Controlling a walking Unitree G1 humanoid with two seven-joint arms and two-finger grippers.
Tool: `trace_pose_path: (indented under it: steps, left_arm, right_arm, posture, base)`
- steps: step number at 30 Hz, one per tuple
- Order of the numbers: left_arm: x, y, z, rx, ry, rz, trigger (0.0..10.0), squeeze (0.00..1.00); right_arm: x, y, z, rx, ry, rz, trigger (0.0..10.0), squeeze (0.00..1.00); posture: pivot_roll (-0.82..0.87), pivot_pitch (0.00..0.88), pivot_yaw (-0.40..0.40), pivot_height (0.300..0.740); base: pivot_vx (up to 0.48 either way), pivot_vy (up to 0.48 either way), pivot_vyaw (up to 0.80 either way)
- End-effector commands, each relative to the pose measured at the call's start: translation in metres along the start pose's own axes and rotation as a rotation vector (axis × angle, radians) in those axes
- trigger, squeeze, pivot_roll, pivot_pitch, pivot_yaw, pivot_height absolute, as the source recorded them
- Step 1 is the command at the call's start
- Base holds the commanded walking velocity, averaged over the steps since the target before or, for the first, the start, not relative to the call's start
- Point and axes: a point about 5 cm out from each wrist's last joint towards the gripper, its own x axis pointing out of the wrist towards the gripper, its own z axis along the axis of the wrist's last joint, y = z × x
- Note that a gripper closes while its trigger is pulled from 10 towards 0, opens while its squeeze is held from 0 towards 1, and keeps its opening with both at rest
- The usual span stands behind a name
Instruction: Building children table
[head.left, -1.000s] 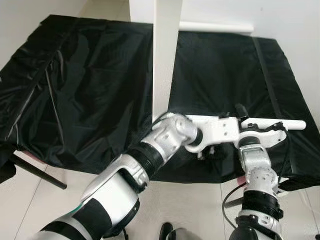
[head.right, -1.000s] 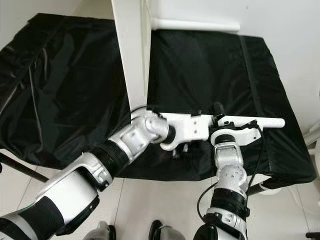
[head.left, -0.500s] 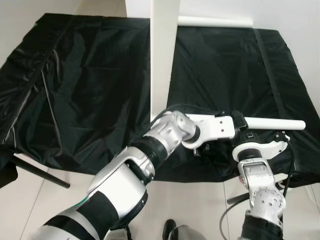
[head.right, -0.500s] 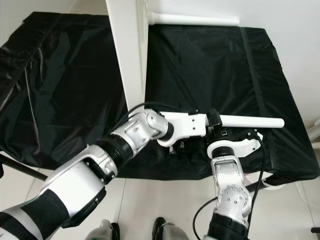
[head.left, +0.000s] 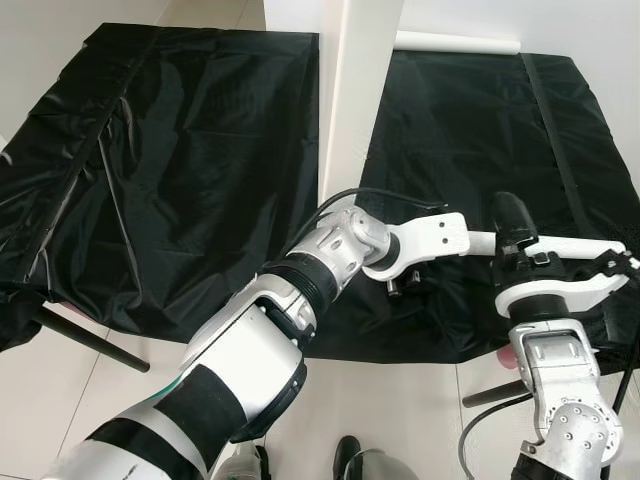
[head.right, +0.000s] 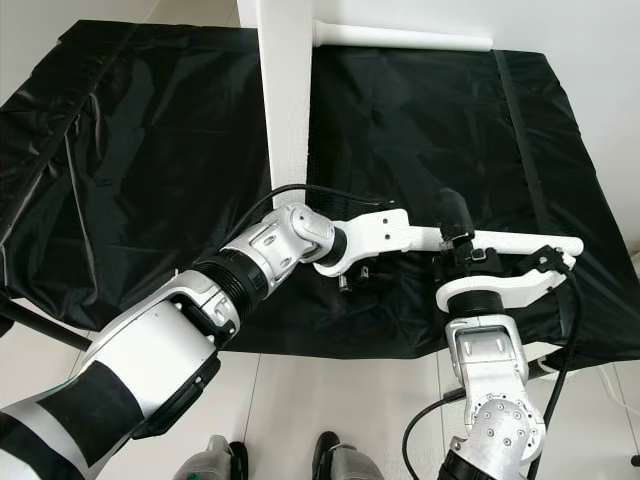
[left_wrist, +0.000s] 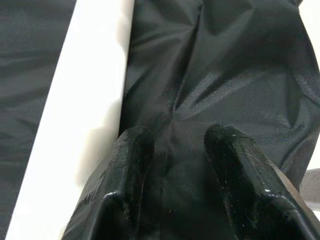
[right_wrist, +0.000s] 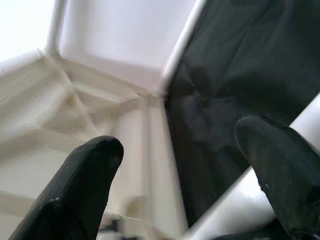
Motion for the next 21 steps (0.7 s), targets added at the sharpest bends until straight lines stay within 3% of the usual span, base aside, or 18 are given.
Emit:
trace_pose_path:
  steps: [1, 3, 8, 10, 11, 13, 16, 21]
  left_arm:
    - [-0.005, 0.018, -0.002, -0.013, -0.007, 0.316, 10.0, 0.0]
    - [-0.009, 0.019, -0.001, -0.039, -0.045, 0.296, 10.0, 0.0]
    - [-0.013, 0.02, 0.001, -0.052, -0.082, 0.28, 10.0, 0.0]
    - [-0.021, 0.024, 0.002, -0.082, -0.126, 0.286, 10.0, 0.0]
    - [-0.021, 0.024, 0.002, -0.082, -0.126, 0.286, 10.0, 0.0]
    - [-0.035, 0.032, 0.006, -0.115, -0.187, 0.316, 10.0, 0.0]
    - [-0.041, 0.035, 0.008, -0.118, -0.209, 0.324, 10.0, 0.0]
    - [-0.062, 0.04, 0.025, -0.104, -0.313, 0.346, 10.0, 0.0]
  right_arm:
    - [-0.009, -0.01, -0.004, -0.114, 0.008, -0.074, 10.0, 0.0]
    - [0.0, -0.006, 0.01, -0.259, -0.059, -0.054, 10.0, 0.0]
    - [0.009, 0.0, 0.02, -0.339, -0.106, -0.022, 10.0, 0.0]
    - [0.022, 0.007, 0.027, -0.439, -0.156, 0.017, 10.0, 0.0]
    - [0.022, 0.007, 0.027, -0.439, -0.156, 0.017, 10.0, 0.0]
    - [0.037, 0.012, 0.025, -0.518, -0.173, 0.055, 10.0, 0.0]
    - [0.042, 0.012, 0.023, -0.54, -0.174, 0.062, 10.0, 0.0]
    - [0.056, 0.015, 0.013, -0.609, -0.181, 0.097, 10.0, 0.0]
  posture:
    - [0.04, 0.192, 0.024, 0.74]
    - [0.04, 0.192, 0.026, 0.74]
    - [0.05, 0.191, 0.025, 0.74]
    - [0.05, 0.19, 0.021, 0.74]
    - [0.05, 0.19, 0.021, 0.74]
    - [0.06, 0.188, 0.015, 0.74]
    - [0.07, 0.186, 0.01, 0.74]
    - [0.08, 0.186, 0.005, 0.74]
  base:
    - [0.0, 0.0, 0.0]
    - [0.0, 0.0, 0.0]
    - [0.0, 0.0, 0.0]
    - [0.0, 0.0, 0.0]
    - [0.0, 0.0, 0.0]
    - [0.0, 0.0, 0.0]
    - [0.0, 0.0, 0.0]
    - [0.0, 0.0, 0.0]
